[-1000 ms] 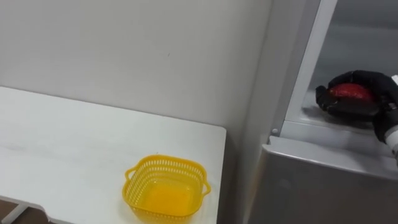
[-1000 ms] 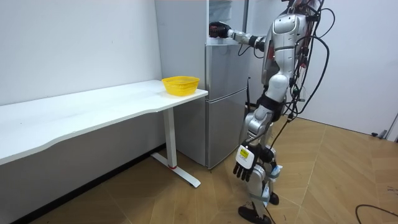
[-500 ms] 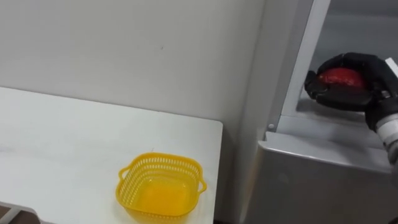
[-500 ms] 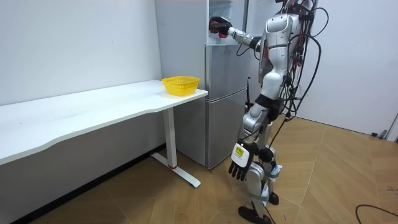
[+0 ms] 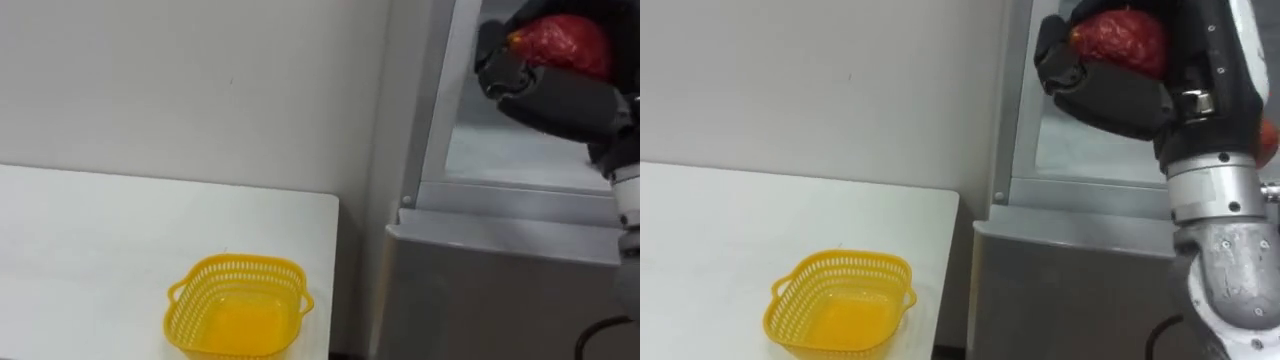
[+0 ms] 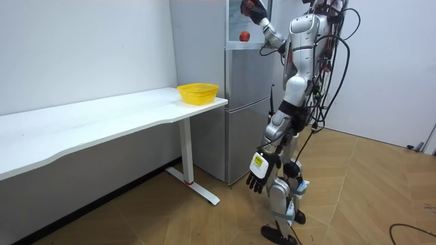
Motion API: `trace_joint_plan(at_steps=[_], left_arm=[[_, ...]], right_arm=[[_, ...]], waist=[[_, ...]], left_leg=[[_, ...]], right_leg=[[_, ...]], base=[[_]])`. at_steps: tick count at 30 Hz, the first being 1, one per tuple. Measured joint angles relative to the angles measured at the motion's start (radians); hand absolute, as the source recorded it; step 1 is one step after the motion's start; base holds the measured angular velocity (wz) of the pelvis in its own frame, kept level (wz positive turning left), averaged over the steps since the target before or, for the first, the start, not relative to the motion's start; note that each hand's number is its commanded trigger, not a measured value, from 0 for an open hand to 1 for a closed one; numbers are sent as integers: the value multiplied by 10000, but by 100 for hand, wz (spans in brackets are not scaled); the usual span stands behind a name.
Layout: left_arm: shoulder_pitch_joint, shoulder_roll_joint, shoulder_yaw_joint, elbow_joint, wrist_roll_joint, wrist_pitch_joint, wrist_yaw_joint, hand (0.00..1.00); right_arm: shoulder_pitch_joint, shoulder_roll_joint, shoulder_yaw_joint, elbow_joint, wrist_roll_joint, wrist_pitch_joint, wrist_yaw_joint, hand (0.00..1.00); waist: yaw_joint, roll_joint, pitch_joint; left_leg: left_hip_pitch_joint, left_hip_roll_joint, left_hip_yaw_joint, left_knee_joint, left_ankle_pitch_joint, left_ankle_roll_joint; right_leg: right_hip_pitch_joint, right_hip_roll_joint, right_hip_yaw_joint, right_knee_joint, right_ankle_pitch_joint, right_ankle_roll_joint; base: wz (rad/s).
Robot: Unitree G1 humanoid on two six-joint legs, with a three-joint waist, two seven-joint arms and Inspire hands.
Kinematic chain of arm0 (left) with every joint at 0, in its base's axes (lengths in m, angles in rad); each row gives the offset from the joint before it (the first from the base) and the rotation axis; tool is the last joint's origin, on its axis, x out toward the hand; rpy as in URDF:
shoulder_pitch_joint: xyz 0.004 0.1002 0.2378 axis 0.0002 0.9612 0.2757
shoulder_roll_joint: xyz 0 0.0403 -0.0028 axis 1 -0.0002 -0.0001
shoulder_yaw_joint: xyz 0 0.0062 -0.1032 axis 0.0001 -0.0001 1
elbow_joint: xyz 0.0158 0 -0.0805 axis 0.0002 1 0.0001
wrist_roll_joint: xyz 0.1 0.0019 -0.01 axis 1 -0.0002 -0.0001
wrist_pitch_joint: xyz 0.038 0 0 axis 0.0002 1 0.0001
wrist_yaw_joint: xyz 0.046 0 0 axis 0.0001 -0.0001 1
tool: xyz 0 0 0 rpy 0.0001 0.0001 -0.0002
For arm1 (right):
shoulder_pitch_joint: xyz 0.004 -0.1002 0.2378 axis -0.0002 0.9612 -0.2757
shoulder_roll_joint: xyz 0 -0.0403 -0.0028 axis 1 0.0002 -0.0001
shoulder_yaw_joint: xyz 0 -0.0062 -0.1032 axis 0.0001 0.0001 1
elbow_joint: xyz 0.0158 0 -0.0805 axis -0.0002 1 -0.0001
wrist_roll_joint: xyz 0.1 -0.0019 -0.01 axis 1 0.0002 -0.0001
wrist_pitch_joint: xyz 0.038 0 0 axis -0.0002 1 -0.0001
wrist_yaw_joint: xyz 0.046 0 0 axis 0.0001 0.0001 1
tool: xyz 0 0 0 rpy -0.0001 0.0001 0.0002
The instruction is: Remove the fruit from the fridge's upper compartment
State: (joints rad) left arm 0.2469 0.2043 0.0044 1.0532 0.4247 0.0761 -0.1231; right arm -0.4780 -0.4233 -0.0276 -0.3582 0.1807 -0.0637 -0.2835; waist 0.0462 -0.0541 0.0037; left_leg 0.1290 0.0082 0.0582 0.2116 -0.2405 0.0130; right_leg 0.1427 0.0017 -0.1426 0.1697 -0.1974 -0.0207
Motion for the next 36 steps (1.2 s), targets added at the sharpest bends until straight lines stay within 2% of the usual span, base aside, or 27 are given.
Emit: trace_joint_plan(at_steps=[2,5,7,12,16,20,23,25,30,34,36], left_arm=[[20,-34,8,0,0,-27,-24,0],[1,-96,19,106,8,-39,-50,0],[-61,-151,15,266,8,-41,-104,0],[-94,-156,-162,270,6,-148,-130,0],[-198,-175,-393,439,11,-208,-172,0],[-251,-142,-527,484,3,-214,-265,0],[-263,-67,-808,446,-7,-213,-295,0],[-384,-22,-860,444,-7,-213,-421,0],[-551,10,-837,447,-3,-214,-450,0],[-647,35,-868,469,-5,-214,-405,0],[-611,29,-867,498,-1,-181,-386,0]], right_arm=[[10,141,6,-293,-157,-87,1,100],[333,329,38,-657,-1406,-363,129,100],[442,624,75,-766,-2022,-454,326,100],[721,673,568,-1060,-3331,-488,792,100],[746,941,1114,-1071,-3727,-471,1458,100],[755,1044,1520,-1072,-3794,-443,2164,100],[753,1048,2010,-884,-3864,-436,2390,100],[742,1055,2184,-634,-4017,-423,2564,100],[674,1061,2408,302,-4249,-441,2872,100],[672,1048,2420,1288,-4249,-428,2857,100],[639,1047,2452,1897,-4263,-441,2765,100]], waist=[[-21,51,-19],[-5,153,-64],[56,155,-97],[112,137,-98],[228,10,-74],[435,-196,-98],[633,-334,-71],[789,-422,-15],[1078,-448,21],[1279,-488,108],[1440,-513,107]], left_leg=[[9,0,-9,-73,-2,-2],[39,3,-3,-138,-2,-2],[50,16,-24,-138,-2,-2],[20,14,-23,-132,-1,-3],[14,11,21,-126,1,-6],[-140,-2,-115,-44,3,-6],[-142,-5,-174,-27,4,-6],[-168,-26,-308,-28,5,-4],[-279,-42,-471,6,16,13],[-348,-88,-740,27,40,14],[-357,-104,-759,28,48,8]], right_leg=[[-26,5,20,19,4,-6],[-22,-1,14,67,10,-16],[-36,1,18,176,10,-16],[-46,3,30,178,12,-21],[-72,8,27,176,13,-22],[-183,-14,-104,162,14,-23],[-147,-38,-269,154,14,-22],[-112,-63,-416,155,14,-21],[-84,-179,-716,148,9,-13],[-94,-194,-1029,136,9,-13],[-98,-192,-1077,144,8,-13]], base=[[0],[-1],[-3],[0],[0],[8],[9],[17],[12],[14],[7]])
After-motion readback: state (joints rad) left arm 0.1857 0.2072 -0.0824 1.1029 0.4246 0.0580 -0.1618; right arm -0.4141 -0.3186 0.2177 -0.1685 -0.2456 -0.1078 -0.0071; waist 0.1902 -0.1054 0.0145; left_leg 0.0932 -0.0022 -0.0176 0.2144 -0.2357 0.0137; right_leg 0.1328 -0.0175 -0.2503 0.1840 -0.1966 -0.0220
